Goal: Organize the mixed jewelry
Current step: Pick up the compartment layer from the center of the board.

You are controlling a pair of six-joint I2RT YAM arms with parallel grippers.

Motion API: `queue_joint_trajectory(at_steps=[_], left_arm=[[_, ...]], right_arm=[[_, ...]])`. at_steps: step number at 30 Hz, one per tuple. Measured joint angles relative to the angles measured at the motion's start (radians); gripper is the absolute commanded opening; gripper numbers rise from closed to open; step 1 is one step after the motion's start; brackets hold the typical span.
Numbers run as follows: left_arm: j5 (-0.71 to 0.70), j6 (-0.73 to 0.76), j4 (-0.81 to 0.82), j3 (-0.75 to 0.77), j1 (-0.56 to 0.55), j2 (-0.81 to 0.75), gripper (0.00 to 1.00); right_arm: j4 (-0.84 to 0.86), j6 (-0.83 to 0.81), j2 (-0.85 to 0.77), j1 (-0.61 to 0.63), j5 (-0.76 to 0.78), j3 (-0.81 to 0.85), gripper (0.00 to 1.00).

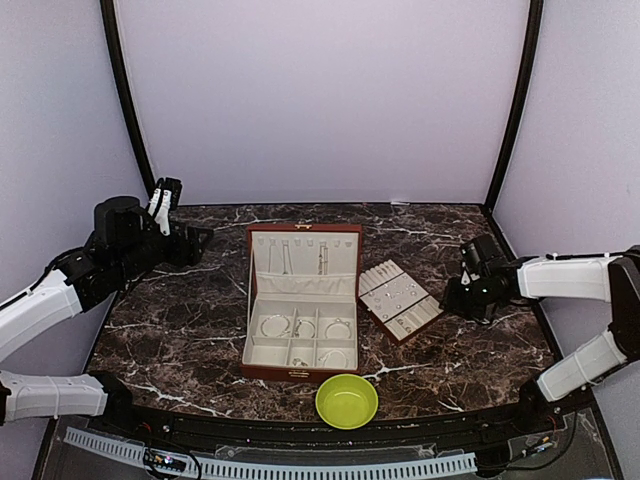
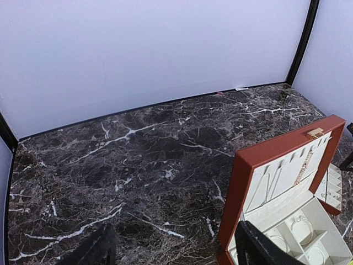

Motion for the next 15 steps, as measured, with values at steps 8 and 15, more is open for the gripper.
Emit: queue_joint_trajectory(at_steps=[8,15], left_arm=[[0.005,-0.001,-0.003,0.000,0.000,0.000,0.77],[0.006,-0.001,-0.003,0.000,0.000,0.000,0.77]], right_arm=[[0.006,0.051,0.030,0.016,0.025,-0.002,0.26],[0.008,0.090,0.044,0.043,0.076,-0.001,0.19]])
